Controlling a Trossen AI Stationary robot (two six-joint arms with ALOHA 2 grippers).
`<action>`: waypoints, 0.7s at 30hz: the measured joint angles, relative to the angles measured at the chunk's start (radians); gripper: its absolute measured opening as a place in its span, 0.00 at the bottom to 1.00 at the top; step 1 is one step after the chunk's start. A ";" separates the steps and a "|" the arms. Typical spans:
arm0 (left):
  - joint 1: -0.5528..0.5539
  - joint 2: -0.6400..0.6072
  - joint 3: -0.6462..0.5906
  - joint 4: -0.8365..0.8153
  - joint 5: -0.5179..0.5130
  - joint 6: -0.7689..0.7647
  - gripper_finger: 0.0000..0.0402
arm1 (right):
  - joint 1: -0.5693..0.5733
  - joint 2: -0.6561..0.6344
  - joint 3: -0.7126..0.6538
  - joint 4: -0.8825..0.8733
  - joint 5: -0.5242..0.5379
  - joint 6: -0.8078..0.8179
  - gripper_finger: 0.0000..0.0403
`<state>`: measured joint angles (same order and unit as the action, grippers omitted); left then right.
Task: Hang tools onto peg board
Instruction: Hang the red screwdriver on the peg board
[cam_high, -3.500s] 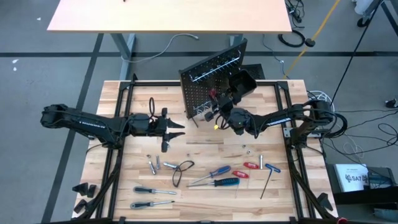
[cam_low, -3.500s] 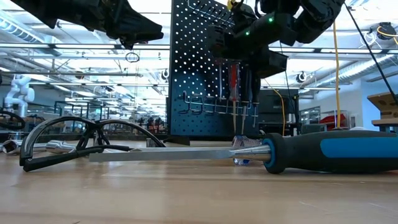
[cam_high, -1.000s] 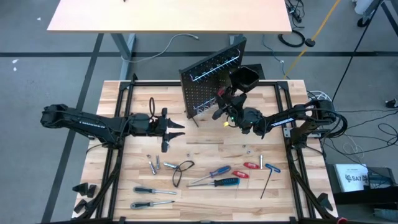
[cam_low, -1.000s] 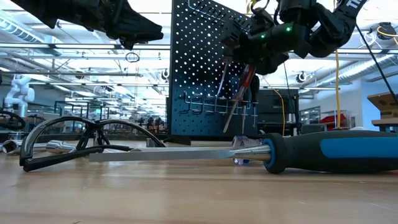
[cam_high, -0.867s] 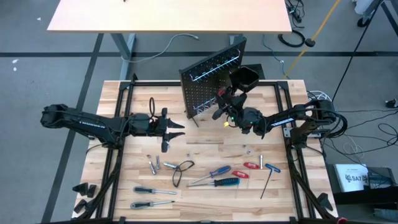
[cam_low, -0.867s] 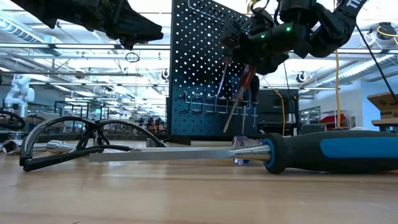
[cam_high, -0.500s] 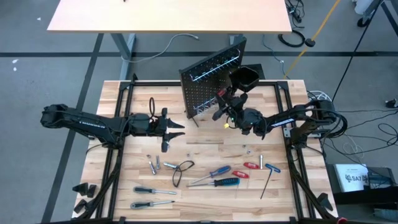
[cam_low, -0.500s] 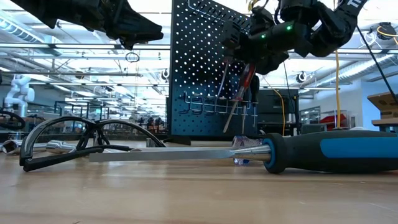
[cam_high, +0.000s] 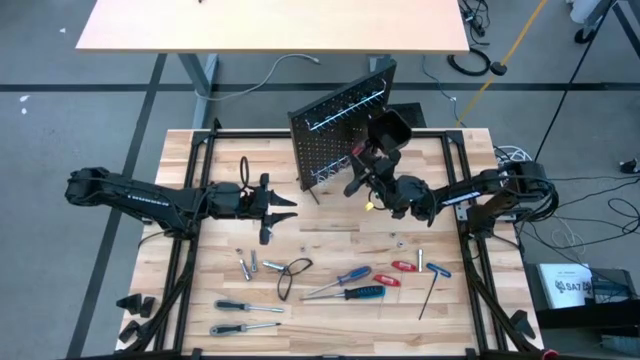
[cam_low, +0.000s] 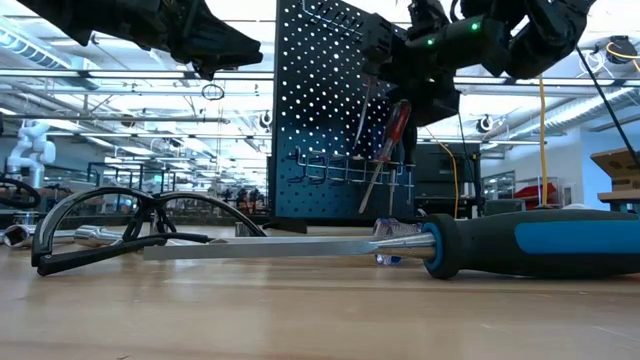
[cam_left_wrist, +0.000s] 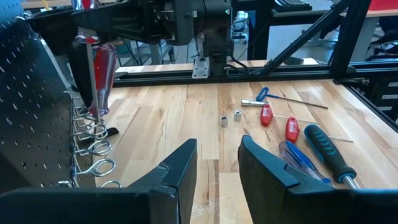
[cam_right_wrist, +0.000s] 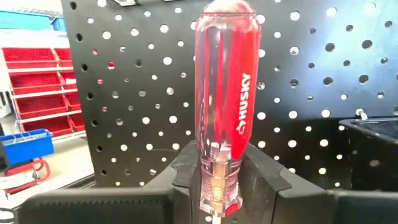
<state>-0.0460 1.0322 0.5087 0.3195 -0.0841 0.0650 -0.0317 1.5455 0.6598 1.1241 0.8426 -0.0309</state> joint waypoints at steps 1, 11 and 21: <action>0.000 0.000 0.000 0.000 0.000 0.000 0.30 | 0.009 0.000 0.000 0.007 0.003 -0.009 0.17; 0.000 0.000 0.000 0.000 -0.005 0.001 0.30 | 0.125 0.000 0.055 0.041 0.099 -0.112 0.17; 0.000 0.001 0.000 0.004 -0.005 -0.005 0.30 | 0.110 0.118 0.055 0.023 0.159 0.093 0.17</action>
<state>-0.0457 1.0336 0.5087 0.3233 -0.0895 0.0598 0.0788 1.6638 0.7143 1.1468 1.0012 0.0623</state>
